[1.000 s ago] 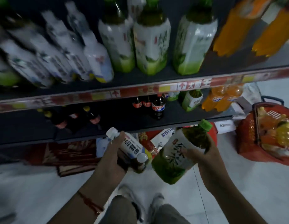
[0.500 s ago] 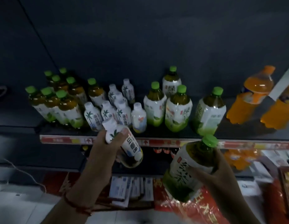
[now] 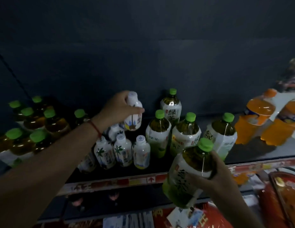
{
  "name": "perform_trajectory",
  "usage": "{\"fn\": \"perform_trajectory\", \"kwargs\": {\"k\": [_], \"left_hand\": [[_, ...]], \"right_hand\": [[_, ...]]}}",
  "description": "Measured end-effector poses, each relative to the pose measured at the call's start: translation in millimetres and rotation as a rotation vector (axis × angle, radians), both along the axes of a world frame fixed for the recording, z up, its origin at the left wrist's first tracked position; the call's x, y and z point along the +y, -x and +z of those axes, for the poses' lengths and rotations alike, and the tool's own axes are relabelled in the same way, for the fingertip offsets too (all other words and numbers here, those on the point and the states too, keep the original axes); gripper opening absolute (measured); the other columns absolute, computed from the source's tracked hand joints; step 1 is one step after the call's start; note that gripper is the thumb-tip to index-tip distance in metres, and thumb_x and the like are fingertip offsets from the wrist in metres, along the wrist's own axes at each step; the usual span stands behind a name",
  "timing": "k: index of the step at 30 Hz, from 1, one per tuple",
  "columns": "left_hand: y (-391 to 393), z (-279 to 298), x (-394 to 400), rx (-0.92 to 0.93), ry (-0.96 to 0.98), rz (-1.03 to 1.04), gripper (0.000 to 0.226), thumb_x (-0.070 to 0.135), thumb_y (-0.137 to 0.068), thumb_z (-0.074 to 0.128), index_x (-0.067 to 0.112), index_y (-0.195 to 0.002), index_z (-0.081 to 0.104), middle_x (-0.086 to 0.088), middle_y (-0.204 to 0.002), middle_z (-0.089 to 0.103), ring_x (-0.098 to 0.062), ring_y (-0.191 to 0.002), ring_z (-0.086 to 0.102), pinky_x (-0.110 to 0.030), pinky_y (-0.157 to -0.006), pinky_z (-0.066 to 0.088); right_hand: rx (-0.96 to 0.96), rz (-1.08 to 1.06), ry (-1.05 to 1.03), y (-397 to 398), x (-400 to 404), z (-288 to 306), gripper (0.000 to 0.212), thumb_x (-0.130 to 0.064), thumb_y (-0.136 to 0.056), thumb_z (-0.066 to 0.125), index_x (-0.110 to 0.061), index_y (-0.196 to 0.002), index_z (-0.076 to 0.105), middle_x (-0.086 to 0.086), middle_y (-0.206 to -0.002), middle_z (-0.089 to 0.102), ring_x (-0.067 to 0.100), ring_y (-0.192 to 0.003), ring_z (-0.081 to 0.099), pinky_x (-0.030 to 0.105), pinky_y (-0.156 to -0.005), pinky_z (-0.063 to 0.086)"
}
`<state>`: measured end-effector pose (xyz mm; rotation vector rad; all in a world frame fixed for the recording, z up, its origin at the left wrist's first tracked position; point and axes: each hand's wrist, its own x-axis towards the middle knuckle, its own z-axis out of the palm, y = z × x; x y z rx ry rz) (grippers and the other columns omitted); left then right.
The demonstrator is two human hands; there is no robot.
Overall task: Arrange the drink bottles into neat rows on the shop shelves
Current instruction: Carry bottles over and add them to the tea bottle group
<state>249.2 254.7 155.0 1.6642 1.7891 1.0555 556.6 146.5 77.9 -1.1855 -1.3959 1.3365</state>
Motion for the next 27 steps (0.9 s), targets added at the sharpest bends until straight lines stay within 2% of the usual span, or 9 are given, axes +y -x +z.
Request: {"fn": "perform_trajectory", "kwargs": {"k": [3, 6, 12, 15, 17, 19, 21, 23, 27], "left_hand": [[7.8, -29.1, 30.7, 0.258, 0.076, -0.11, 0.043, 0.034, -0.065, 0.09, 0.017, -0.094, 0.064, 0.003, -0.091, 0.067, -0.015, -0.083, 0.065, -0.026, -0.064, 0.046], [18.2, -47.5, 42.8, 0.449, 0.144, -0.173, 0.044, 0.039, -0.065, 0.088, 0.018, -0.091, 0.06, 0.001, -0.088, 0.064, -0.017, -0.082, 0.062, -0.029, -0.065, 0.046], [25.0, -65.5, 44.4, 0.615, 0.291, -0.232, 0.029, 0.044, -0.072, 0.073, 0.028, -0.084, 0.052, 0.003, -0.087, 0.06, -0.014, -0.081, 0.059, -0.029, -0.07, 0.048], [26.1, -63.7, 43.6, 0.69, 0.304, -0.233, 0.026, 0.042, -0.076, 0.069, 0.029, -0.083, 0.048, 0.002, -0.087, 0.059, -0.013, -0.078, 0.057, -0.03, -0.065, 0.044], [24.5, -63.9, 42.0, 0.749, 0.279, -0.225, 0.027, 0.042, -0.078, 0.07, 0.027, -0.085, 0.05, 0.004, -0.085, 0.056, -0.016, -0.08, 0.055, -0.03, -0.063, 0.039], [22.9, -64.5, 39.0, 0.774, 0.227, -0.211, 0.027, 0.046, -0.08, 0.07, 0.025, -0.092, 0.056, 0.006, -0.088, 0.055, -0.019, -0.088, 0.057, -0.03, -0.068, 0.041], [21.1, -65.3, 34.2, 0.722, 0.159, -0.19, 0.036, 0.046, -0.083, 0.068, 0.025, -0.111, 0.061, 0.002, -0.103, 0.06, -0.022, -0.099, 0.06, -0.033, -0.077, 0.047], [17.9, -66.9, 27.7, 0.7, 0.041, -0.17, 0.047, 0.043, -0.087, 0.068, 0.022, -0.128, 0.058, -0.004, -0.118, 0.061, -0.026, -0.106, 0.06, -0.037, -0.084, 0.049], [3.3, -62.0, 5.0, 0.699, -0.176, -0.172, 0.048, 0.041, -0.089, 0.059, 0.022, -0.133, 0.055, -0.004, -0.126, 0.06, -0.029, -0.111, 0.058, -0.043, -0.088, 0.048]], "right_hand": [[-0.038, -0.049, -0.038, 2.6, 2.9, 0.0, 0.074, -0.023, -0.054, 0.093, -0.024, -0.119, 0.057, -0.006, -0.106, 0.072, 0.012, -0.095, 0.07, 0.029, -0.073, 0.059], [-0.091, -0.07, -0.09, 4.0, 5.3, 2.4, 0.07, -0.023, -0.054, 0.087, -0.029, -0.117, 0.058, -0.009, -0.107, 0.071, 0.01, -0.097, 0.069, 0.031, -0.078, 0.058], [-0.296, 0.032, -0.227, 1.5, 38.3, -0.2, 0.084, -0.016, -0.064, 0.088, -0.035, -0.134, 0.045, -0.012, -0.122, 0.062, 0.004, -0.114, 0.06, 0.03, -0.093, 0.053], [-0.429, 0.07, -0.324, 9.7, 61.9, -11.3, 0.088, -0.027, -0.062, 0.089, -0.035, -0.137, 0.044, -0.015, -0.128, 0.055, 0.009, -0.122, 0.05, 0.038, -0.099, 0.048], [-0.608, 0.071, -0.4, 13.1, 75.4, -20.3, 0.089, -0.041, -0.06, 0.086, -0.041, -0.137, 0.043, -0.021, -0.128, 0.049, 0.012, -0.123, 0.039, 0.044, -0.102, 0.042], [-0.665, 0.076, -0.431, 13.2, 87.4, -23.5, 0.087, -0.047, -0.059, 0.085, -0.043, -0.136, 0.044, -0.021, -0.128, 0.045, 0.013, -0.122, 0.038, 0.047, -0.102, 0.042], [-0.645, 0.088, -0.444, 10.5, 98.0, -21.9, 0.085, -0.042, -0.062, 0.087, -0.041, -0.136, 0.045, -0.016, -0.125, 0.04, 0.009, -0.12, 0.04, 0.042, -0.103, 0.045], [-0.658, 0.096, -0.483, 7.1, 105.9, -18.5, 0.089, -0.037, -0.066, 0.087, -0.035, -0.142, 0.041, -0.015, -0.127, 0.039, 0.003, -0.119, 0.04, 0.036, -0.104, 0.045], [-0.693, 0.072, -0.517, 2.8, 115.2, -18.5, 0.093, -0.034, -0.073, 0.081, -0.031, -0.15, 0.029, -0.01, -0.142, 0.04, 0.009, -0.13, 0.039, 0.041, -0.105, 0.044]]}}
